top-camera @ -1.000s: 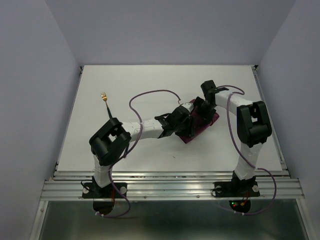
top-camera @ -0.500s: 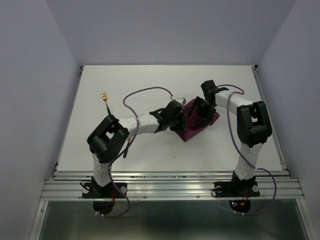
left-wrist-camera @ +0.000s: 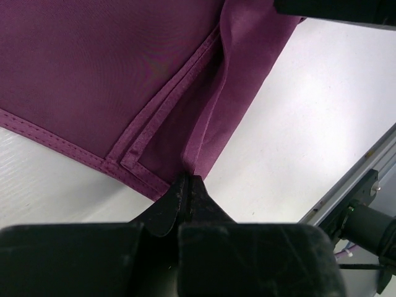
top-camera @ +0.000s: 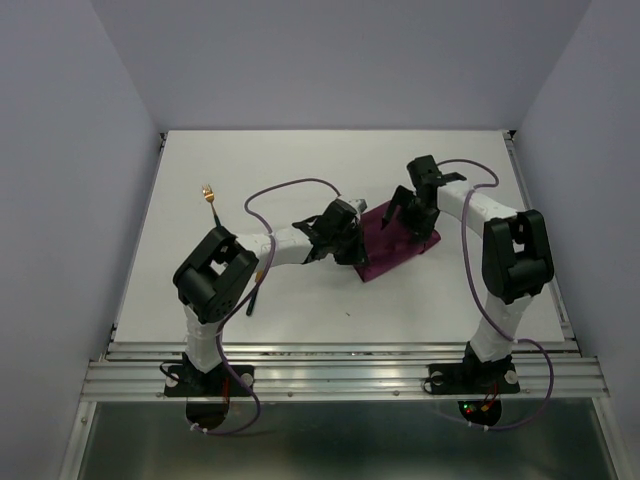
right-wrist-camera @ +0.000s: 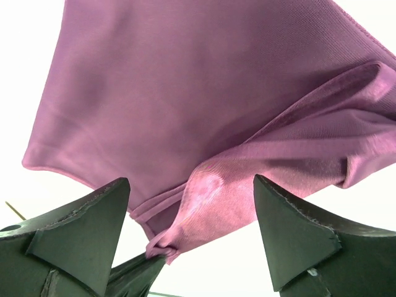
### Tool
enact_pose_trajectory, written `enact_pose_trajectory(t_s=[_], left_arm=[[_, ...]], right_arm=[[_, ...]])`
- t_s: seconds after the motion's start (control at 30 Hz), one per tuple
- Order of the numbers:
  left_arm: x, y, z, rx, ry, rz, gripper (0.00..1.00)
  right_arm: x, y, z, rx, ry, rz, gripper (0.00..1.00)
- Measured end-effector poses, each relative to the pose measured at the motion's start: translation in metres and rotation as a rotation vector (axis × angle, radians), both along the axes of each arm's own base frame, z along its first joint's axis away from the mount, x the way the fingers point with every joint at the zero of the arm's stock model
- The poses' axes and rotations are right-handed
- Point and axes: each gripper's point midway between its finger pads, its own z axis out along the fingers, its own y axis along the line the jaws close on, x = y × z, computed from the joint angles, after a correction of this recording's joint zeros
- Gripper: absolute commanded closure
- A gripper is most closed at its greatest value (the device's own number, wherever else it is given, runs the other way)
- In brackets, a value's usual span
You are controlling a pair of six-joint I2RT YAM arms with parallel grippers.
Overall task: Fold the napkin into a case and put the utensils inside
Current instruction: Fold the lower triangle-folded napkin at the center of the board.
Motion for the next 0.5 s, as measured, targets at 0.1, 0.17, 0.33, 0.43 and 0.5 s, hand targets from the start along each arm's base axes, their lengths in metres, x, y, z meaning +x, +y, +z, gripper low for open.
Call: enact_pose_trajectory(t_s=[0.1,0.17,0.33,0.43,0.5], left_arm=[[-0.002,-0.001,-0.001,-0.007,0.008,-0.01,1.0],[-0.003,-0.001,-0.003,-0.006,0.015,-0.014,1.0],[-0.002,-0.001,-0.003,-0.011,0.022,-0.015,1.0],[0.0,0.001,-0.004,-0.016,0.031,-0.014,1.0],[0.0,0.002,-0.005,-0.017,0.036,-0.014,1.0]], right_arm=[[0.001,0.0,0.01,0.005,-0.025,0.008,0.14],[0.001,0.0,0.015,0.005,-0.039,0.013,0.14],[0.003,-0.02,0.036,-0.084,-0.121,-0.028,0.25],[0.003,-0.04,0.055,-0.16,-0.188,-0.076,0.47],[0.008,-0.059,0.071,-0.209,-0.243,-0.122,0.62]])
